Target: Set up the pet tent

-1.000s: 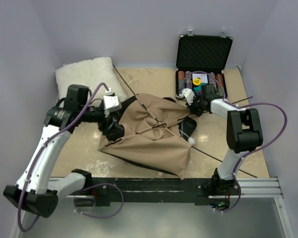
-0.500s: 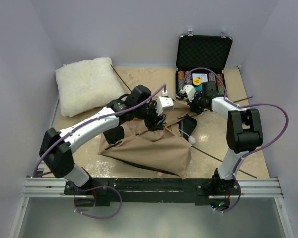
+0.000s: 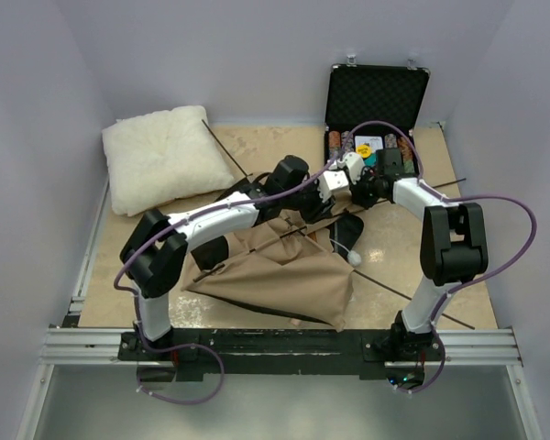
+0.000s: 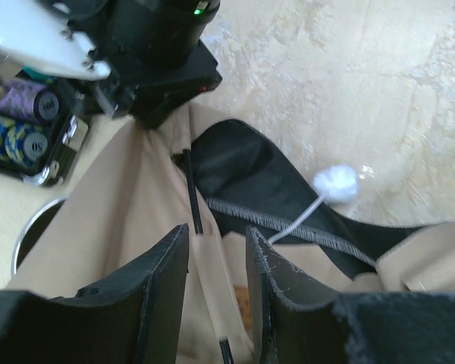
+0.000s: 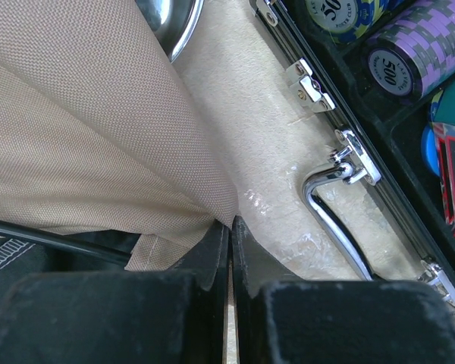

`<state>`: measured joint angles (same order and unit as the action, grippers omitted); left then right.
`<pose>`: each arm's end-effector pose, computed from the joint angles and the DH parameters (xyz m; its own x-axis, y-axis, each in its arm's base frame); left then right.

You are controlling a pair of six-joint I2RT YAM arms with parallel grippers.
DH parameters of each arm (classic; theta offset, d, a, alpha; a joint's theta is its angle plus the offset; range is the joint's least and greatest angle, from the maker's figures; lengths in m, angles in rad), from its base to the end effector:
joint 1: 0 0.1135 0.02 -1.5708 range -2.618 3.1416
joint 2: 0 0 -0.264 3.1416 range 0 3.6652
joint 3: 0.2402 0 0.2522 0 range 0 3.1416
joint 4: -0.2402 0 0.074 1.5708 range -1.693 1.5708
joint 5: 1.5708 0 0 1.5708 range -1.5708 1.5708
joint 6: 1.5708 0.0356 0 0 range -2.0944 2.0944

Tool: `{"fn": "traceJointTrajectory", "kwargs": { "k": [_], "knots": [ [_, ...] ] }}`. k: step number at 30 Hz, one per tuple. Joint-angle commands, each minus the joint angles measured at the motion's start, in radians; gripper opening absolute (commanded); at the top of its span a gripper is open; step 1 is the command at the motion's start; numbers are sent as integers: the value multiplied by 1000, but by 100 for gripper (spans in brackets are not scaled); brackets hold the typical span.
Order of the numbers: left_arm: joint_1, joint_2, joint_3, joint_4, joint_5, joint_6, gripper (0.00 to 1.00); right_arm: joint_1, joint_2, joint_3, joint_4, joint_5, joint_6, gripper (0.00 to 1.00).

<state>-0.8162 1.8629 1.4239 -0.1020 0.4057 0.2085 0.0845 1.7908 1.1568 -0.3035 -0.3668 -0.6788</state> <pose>0.2875 -0.3263 0.2616 -0.1586 0.4463 -0.8807 0.9547 0.2970 -0.0214 0.3716 0.0443 0.1879 -0.4429 -0.6257 -0.6421 -0.7302 0.6673 -0.1466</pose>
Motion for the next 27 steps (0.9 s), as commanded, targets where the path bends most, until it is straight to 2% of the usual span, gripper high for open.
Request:
{"fn": "traceJointTrajectory", "kwargs": {
  "k": [1,8,16,21,23,27],
  "knots": [
    [-50,91,58,144,-79,94,39,-15,-24,46,-26,-37,44,0],
    [-74,215,132,114,-168,166,38,-46,-16,75,-46,-55,51,0],
    [-77,274,170,123,-264,184,29,-54,-30,73,-72,-67,30,0],
    [-83,318,219,104,-300,216,29,-52,-41,54,-66,-72,28,0],
    [-84,335,240,50,-307,235,29,-54,-47,46,-59,-69,31,0],
    [-84,343,228,22,-288,270,31,-60,-50,43,-55,-64,36,0]
  ]
}}
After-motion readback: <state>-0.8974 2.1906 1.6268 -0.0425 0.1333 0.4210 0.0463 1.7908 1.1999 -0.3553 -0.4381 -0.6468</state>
